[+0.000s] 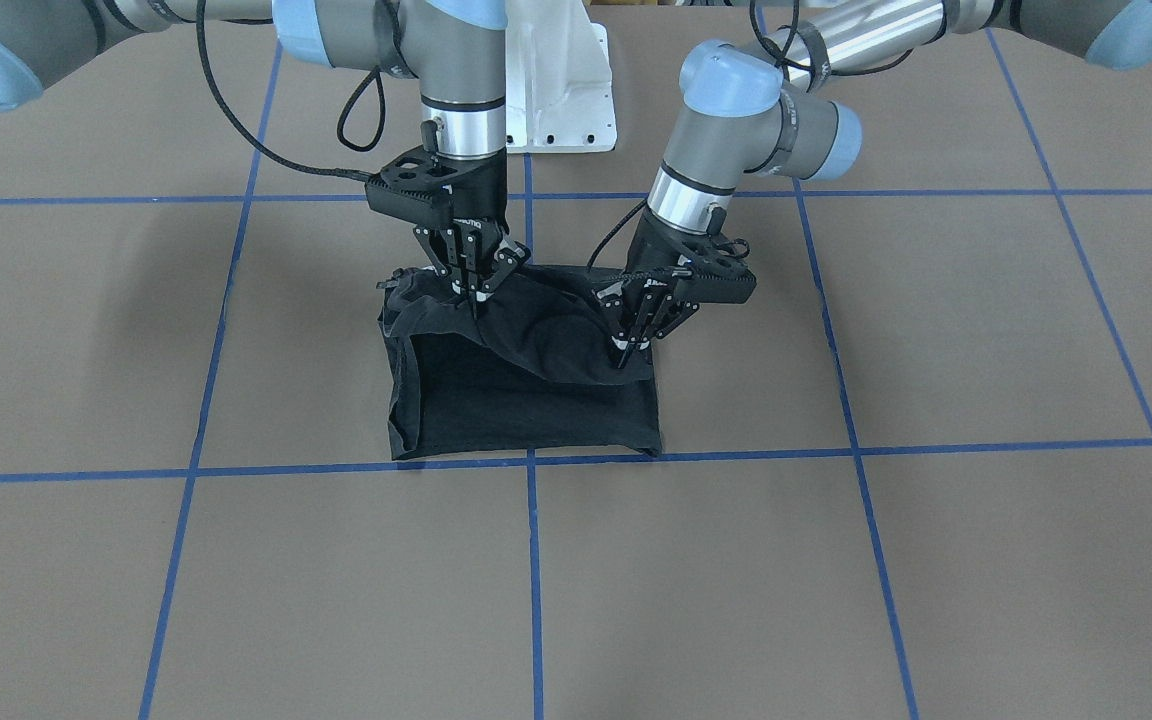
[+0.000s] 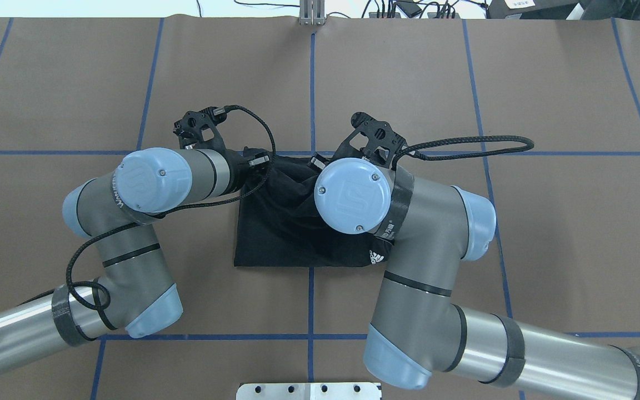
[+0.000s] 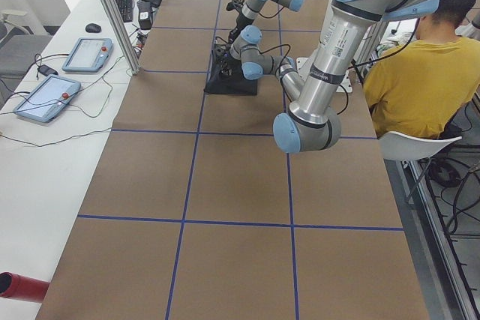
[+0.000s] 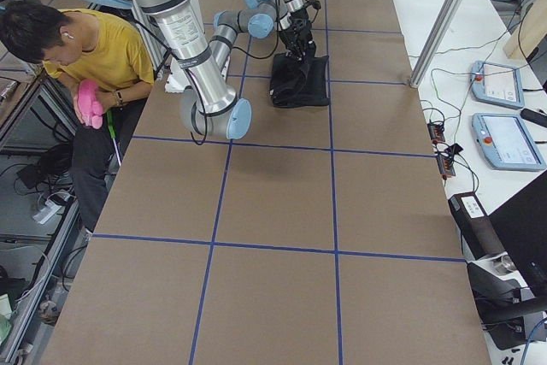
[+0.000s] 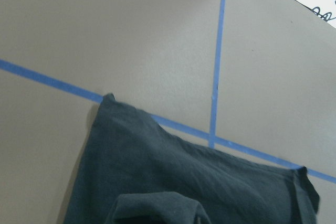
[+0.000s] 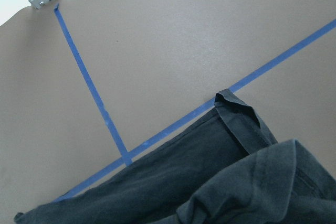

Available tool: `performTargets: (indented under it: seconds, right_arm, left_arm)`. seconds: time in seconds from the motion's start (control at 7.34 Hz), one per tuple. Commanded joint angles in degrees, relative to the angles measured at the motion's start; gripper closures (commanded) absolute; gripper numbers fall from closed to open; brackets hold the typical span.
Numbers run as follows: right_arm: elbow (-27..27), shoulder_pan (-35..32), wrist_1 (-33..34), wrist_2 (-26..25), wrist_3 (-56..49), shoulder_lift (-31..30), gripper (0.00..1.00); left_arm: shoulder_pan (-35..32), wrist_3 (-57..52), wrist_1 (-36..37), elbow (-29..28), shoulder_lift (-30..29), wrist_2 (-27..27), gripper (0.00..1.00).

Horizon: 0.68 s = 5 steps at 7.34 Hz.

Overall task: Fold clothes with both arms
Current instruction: 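Lay the near edge onto the far edge with both grippers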

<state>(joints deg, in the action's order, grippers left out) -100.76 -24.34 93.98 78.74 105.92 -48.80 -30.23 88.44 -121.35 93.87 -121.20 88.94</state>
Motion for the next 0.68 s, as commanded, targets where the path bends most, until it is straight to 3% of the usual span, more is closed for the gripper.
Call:
performTargets:
  seconds: [0.0,0.55]
  right_arm:
    - [8.27,-2.11,-9.04,0.28,-0.98,0.28,1.0]
    - [10.4,-4.66,-9.25,1.94,-4.13,0.28,1.0]
  left_arm:
    - [-0.44,-0.63,-0.12,-4.73,-1.75,-0.17,1.0]
    - [-2.19,-4.85,-0.38,-6.5,-2.46,-0.17,1.0]
